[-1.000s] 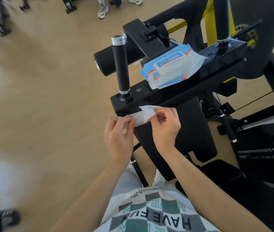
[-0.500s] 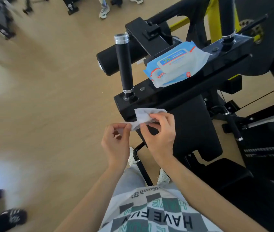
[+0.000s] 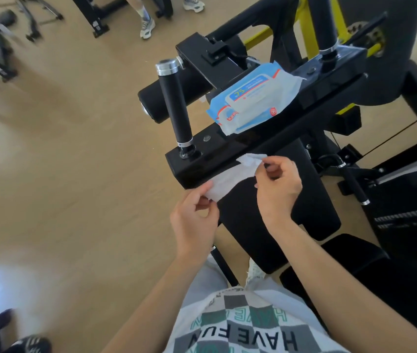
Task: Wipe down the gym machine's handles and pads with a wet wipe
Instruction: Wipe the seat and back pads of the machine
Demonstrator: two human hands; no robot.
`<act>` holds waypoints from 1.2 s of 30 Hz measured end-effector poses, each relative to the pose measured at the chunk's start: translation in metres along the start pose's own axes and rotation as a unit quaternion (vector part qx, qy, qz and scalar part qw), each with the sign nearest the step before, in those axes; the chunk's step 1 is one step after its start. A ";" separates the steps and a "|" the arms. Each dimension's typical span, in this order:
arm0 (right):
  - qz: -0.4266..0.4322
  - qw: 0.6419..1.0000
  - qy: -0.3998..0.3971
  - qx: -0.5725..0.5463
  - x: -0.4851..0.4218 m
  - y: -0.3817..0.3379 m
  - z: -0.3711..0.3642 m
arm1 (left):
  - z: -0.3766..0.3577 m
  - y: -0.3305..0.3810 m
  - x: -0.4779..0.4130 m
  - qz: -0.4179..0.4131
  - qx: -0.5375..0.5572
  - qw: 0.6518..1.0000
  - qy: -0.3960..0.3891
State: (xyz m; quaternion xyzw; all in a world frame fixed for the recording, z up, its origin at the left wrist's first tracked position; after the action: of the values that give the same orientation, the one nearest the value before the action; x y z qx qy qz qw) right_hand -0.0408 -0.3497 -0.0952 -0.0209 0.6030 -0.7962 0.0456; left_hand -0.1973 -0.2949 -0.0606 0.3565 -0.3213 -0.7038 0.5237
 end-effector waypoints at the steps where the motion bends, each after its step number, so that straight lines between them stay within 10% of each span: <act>1: -0.007 1.000 -0.011 -0.002 0.001 -0.001 0.002 | 0.003 -0.002 -0.001 -0.007 -0.017 1.000 0.004; 5: 0.024 0.997 -0.064 -0.037 0.016 -0.010 0.004 | 0.009 -0.002 -0.009 0.079 -0.033 0.996 0.014; 13: 0.357 0.921 -0.140 0.064 0.066 0.011 -0.027 | 0.015 -0.009 -0.020 0.253 0.046 0.966 0.039; 21: 0.216 0.966 -0.088 0.113 0.048 0.015 -0.042 | 0.013 -0.019 -0.012 0.228 -0.002 0.973 -0.045; 25: 0.217 0.959 -0.093 0.156 0.035 0.015 -0.044 | 0.018 -0.015 -0.011 0.161 -0.018 0.986 -0.029; 31: 0.247 0.947 -0.125 0.164 0.075 0.018 -0.054 | 0.027 -0.012 -0.030 -0.188 -0.073 0.975 0.094; 36: 0.251 0.948 -0.114 0.160 0.079 0.026 -0.062 | 0.017 -0.023 -0.040 -0.238 -0.090 0.964 0.075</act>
State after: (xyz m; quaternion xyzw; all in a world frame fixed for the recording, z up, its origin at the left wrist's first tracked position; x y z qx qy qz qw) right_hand -0.1235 -0.3050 -0.1385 0.0478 0.4438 -0.8375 0.3153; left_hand -0.2156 -0.2497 -0.0635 0.4259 -0.1221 -0.8053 0.3939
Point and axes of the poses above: each hand's wrist, its own x-axis away from the middle knuckle, its own z-axis out of the back of the hand, y = z × x, the point moved 1 cm from there along -x, towards the middle knuckle, and after that the axes turned 12 degrees about y, right-handed, at the moved point
